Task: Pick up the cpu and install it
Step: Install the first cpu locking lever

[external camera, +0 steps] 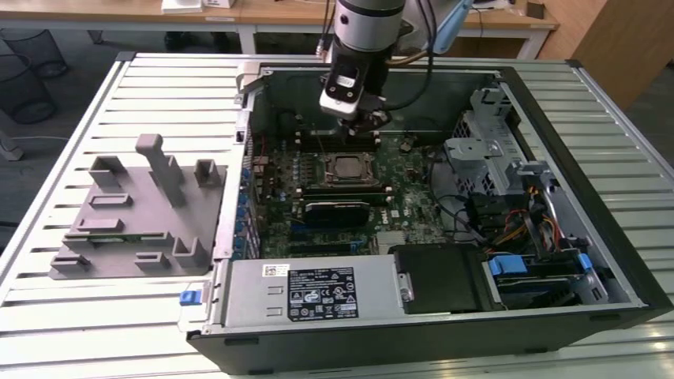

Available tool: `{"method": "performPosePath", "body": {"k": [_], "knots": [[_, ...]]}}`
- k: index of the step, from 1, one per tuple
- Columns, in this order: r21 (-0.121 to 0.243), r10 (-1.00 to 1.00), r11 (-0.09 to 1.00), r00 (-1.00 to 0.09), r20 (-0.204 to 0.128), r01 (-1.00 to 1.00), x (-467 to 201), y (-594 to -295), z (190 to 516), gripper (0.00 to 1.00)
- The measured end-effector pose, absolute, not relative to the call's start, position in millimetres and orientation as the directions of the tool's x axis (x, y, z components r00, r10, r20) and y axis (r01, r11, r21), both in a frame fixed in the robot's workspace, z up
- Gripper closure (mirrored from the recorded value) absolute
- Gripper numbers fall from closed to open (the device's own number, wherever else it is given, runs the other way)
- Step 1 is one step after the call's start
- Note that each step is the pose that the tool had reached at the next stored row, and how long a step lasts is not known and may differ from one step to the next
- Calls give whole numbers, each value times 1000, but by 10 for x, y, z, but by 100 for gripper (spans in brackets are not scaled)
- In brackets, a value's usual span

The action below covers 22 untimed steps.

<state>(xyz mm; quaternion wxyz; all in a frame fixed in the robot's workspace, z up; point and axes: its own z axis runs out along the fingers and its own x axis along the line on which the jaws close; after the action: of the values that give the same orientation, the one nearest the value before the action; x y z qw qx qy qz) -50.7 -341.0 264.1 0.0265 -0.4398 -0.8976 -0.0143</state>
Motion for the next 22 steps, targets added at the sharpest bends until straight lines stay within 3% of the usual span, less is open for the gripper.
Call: {"method": "performPosePath", "body": {"k": [22], "knots": [[2, 487, 873, -871, 60, 488, -507, -3410, 2621, 89]]}}
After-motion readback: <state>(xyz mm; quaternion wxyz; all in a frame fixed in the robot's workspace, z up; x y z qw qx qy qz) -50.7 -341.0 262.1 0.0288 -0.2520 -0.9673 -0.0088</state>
